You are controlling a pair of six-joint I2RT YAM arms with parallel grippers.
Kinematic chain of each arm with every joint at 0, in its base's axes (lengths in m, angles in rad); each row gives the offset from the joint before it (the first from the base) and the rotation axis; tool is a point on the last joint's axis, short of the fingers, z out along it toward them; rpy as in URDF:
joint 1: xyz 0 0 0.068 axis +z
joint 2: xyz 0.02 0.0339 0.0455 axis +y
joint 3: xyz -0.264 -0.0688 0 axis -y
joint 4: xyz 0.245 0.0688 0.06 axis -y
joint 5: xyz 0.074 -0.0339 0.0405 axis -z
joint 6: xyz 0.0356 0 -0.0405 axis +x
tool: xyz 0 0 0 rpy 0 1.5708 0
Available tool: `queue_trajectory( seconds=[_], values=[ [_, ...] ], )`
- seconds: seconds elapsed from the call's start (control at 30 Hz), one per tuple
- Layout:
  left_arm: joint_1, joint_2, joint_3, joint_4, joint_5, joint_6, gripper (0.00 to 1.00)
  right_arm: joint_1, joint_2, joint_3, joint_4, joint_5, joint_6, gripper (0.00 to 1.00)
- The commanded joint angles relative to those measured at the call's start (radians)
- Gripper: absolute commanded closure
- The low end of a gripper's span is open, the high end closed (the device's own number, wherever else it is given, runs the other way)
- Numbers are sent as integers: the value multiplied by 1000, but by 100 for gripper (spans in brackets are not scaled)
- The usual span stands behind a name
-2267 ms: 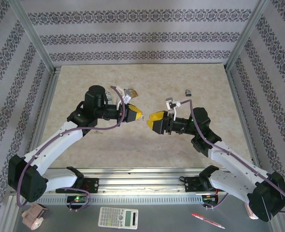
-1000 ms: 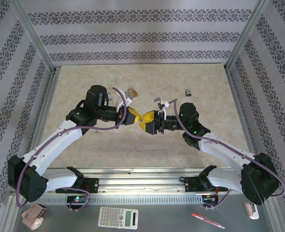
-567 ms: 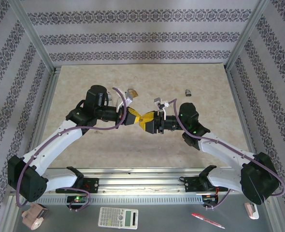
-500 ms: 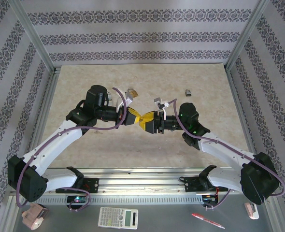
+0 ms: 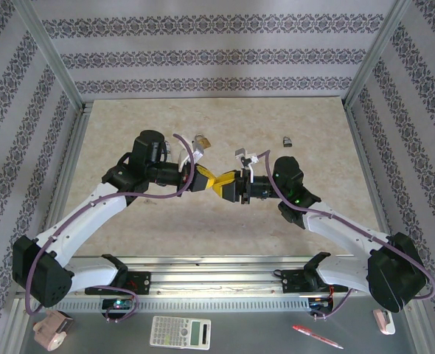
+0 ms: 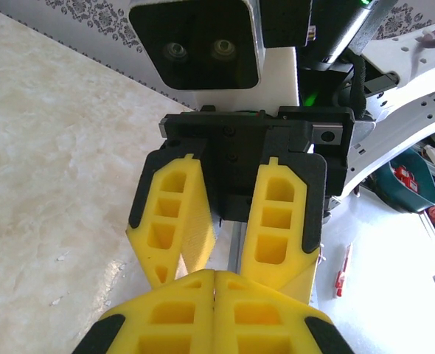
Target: Unlock with the key
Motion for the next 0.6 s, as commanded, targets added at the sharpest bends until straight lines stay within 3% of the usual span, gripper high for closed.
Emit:
queue_trajectory(
  seconds=[0.0,0.13,0.27,0.4,0.47,0.57],
  values=[
    [-11,0,-9,-3,23,25,100,-12,-8,30,35,-16,-2,72],
    [-11,0,-5,-8,20,28,100,-16,-10,27,35,-20,4,81],
    [-10,1,-9,-11,17,33,100,-21,-20,20,33,-22,11,100],
    [-9,2,-9,-4,-6,25,100,-22,-36,15,27,-12,10,100],
    [-7,-1,-17,35,-5,-5,85,-22,-52,15,-2,12,-3,100],
    [-1,-10,-52,168,-59,-106,51,-28,-81,12,-55,44,-13,100]
  ],
)
